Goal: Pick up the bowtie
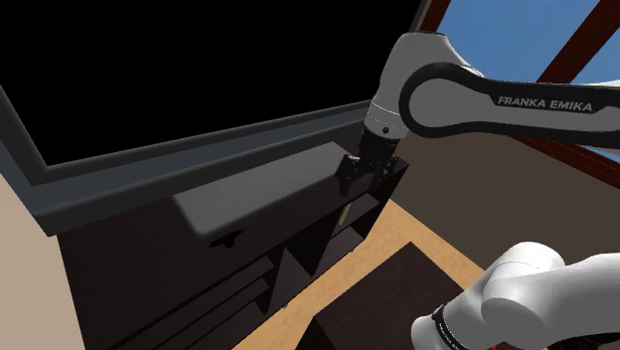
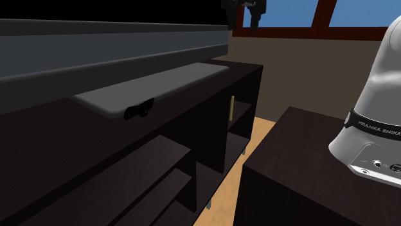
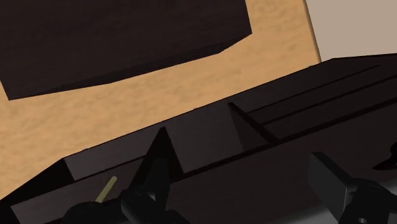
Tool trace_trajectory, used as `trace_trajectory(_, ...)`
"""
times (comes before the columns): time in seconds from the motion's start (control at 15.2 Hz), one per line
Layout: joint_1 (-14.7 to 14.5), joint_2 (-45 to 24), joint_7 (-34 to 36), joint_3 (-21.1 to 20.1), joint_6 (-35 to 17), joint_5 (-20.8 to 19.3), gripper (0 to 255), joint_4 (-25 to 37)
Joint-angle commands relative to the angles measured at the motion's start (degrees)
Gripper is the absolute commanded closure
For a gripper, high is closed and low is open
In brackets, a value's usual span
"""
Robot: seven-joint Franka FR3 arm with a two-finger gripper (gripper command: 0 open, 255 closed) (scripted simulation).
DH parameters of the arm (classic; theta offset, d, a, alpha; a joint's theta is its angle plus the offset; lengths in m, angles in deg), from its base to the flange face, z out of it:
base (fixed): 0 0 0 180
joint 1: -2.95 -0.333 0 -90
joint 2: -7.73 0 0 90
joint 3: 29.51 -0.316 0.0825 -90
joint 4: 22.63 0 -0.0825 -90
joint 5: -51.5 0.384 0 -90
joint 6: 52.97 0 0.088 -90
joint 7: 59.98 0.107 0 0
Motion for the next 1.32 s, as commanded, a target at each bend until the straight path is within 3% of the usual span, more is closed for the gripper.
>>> trace_trajectory(0.0, -0.48, -3.53, 2.79, -1.84, -1.93, 1.45, 0, 1.33)
trace_trajectory(0.59, -2.32, -20.73, 14.84, -9.02, -10.2, 4.67, 0, 9.52)
trace_trajectory(1.25, -6.1, -42.76, 28.57, -13.08, -16.38, 1.93, 0, 25.01)
